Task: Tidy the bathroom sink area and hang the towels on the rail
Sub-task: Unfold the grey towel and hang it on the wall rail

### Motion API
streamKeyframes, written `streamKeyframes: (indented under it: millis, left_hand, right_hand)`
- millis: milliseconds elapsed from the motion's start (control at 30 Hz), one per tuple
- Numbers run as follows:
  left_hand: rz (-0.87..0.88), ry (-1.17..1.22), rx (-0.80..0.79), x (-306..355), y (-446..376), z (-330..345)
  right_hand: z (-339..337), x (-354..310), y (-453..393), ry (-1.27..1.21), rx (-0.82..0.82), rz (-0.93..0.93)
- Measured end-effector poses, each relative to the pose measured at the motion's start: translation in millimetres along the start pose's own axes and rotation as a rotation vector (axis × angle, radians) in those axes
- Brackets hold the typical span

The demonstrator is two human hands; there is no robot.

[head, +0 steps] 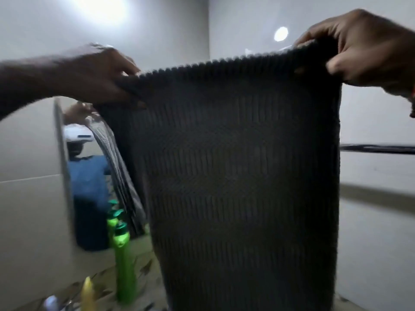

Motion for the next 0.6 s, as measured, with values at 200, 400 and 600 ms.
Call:
streamKeyframes:
  millis: [200, 400, 600]
  left_hand:
    - [-0.171, 0.259, 0.233, 90.4, -104.3, 58.9]
    - [-0.566, 1.294, 0.034, 171.5, -155.5, 194.9]
    - [-0.171, 1.121, 0.198, 204.3, -105.5, 228.9]
  right_hand:
    - [-45.4, 23.5, -4.4, 0.72, 0.325, 0.134]
    - [-28.9, 64.5, -1.7, 1.005, 0.274, 0.193]
    - [25.4, 54.5, 25.2, 1.142, 0.054, 0.03]
Point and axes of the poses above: each hand's wrist, its own y-axis away from the middle knuckle, its own z-axis out of the palm, x = y × z, the point moved 10 cm from there along -y, towards the middle knuckle, and after that the axes turned 1 degree about -z, right-handed, at the moved point
